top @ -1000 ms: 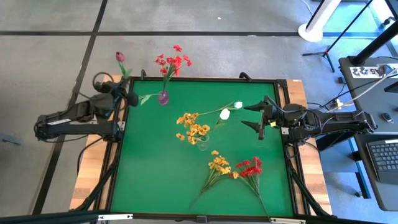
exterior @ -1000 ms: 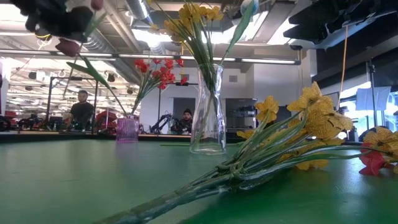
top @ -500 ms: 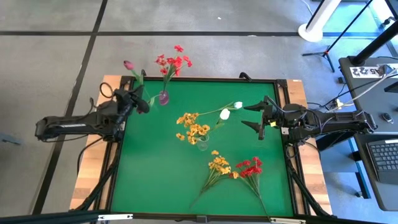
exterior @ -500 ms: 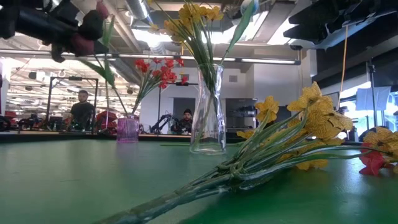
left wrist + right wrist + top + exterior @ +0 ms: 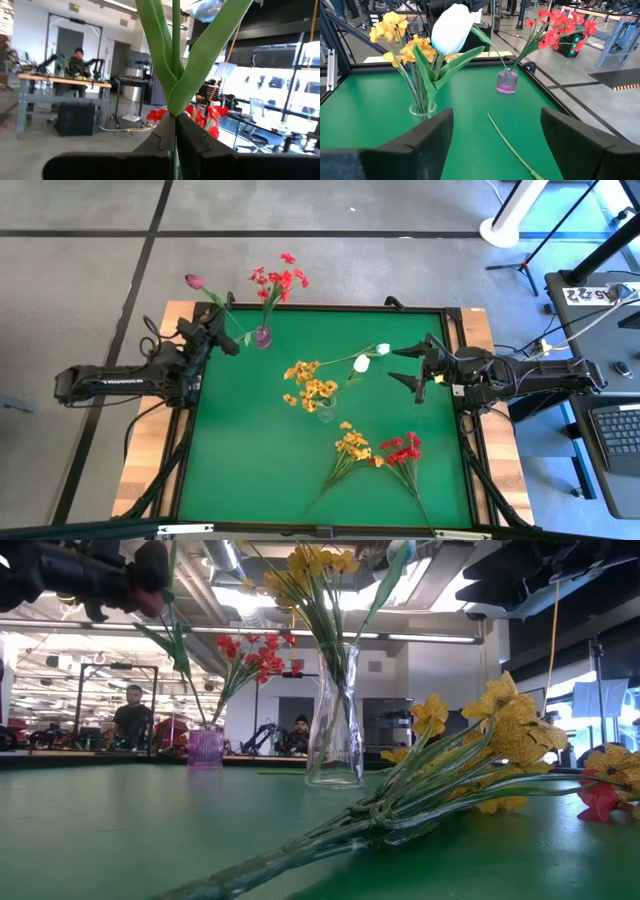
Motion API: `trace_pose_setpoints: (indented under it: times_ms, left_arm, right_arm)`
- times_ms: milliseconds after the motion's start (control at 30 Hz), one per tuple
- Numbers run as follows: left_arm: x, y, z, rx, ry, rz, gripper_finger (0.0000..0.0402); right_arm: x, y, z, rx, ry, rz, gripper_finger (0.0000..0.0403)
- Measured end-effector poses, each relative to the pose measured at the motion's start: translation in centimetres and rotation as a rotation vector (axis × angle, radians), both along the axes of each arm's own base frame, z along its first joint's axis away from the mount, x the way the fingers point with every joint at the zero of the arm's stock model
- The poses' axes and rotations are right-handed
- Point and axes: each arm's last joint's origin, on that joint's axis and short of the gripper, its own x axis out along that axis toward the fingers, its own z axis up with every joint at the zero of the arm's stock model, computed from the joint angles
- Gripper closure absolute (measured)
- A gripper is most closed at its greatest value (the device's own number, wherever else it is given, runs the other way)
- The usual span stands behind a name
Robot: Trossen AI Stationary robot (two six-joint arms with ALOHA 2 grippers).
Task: Sort flowers into vase by color
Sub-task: Put the red flower into the violet vase
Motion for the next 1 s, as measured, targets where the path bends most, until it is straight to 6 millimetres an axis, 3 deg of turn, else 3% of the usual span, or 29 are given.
trace_pose_setpoints:
  times_ms: [400,800,1000]
  left_arm:
    - [1.5,1.8,2.2,0.045,0.047,0.019,0.0401]
    - [4.2,5.2,4.6,0.071,0.106,0.054,0.0401]
    - [4.5,5.7,5.2,0.078,0.245,0.184,0.0401]
  right_arm:
    - [0.0,0.0,0.0,-0.001,-0.002,-0.006,0.0104]
    - [0.0,0.0,0.0,-0.001,-0.002,-0.006,0.0104]
    - [0.0,0.0,0.0,0.007,0.000,-0.007,0.0104]
